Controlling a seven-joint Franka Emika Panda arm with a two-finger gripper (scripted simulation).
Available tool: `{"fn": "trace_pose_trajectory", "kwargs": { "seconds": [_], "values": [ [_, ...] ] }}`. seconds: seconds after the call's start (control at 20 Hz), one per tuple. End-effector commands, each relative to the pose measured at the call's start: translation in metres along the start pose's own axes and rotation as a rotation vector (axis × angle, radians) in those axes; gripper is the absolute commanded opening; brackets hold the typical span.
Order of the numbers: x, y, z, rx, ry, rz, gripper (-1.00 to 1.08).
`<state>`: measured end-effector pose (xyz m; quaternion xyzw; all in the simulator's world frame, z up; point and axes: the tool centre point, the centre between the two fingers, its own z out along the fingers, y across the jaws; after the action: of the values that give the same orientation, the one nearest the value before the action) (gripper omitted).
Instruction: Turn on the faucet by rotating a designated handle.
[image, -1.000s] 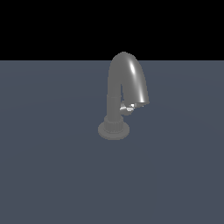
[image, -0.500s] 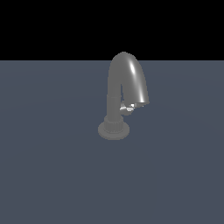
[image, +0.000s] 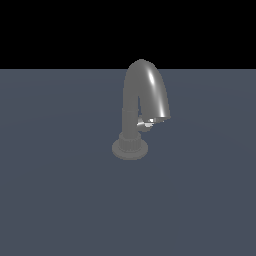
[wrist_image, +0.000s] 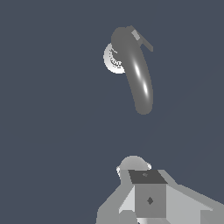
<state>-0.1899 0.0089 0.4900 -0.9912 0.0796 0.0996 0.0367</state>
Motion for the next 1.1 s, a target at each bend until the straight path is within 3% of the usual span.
{"fn": "trace_pose_trajectory", "kwargs": {
  "seconds": [0.0,1.05],
  "values": [
    [0.013,-0.002,0.000,0.011,-0.041,0.033,-1.00],
    [0.120,-0.007,0.021,0.109,-0.401,0.316,-1.00]
  ]
}}
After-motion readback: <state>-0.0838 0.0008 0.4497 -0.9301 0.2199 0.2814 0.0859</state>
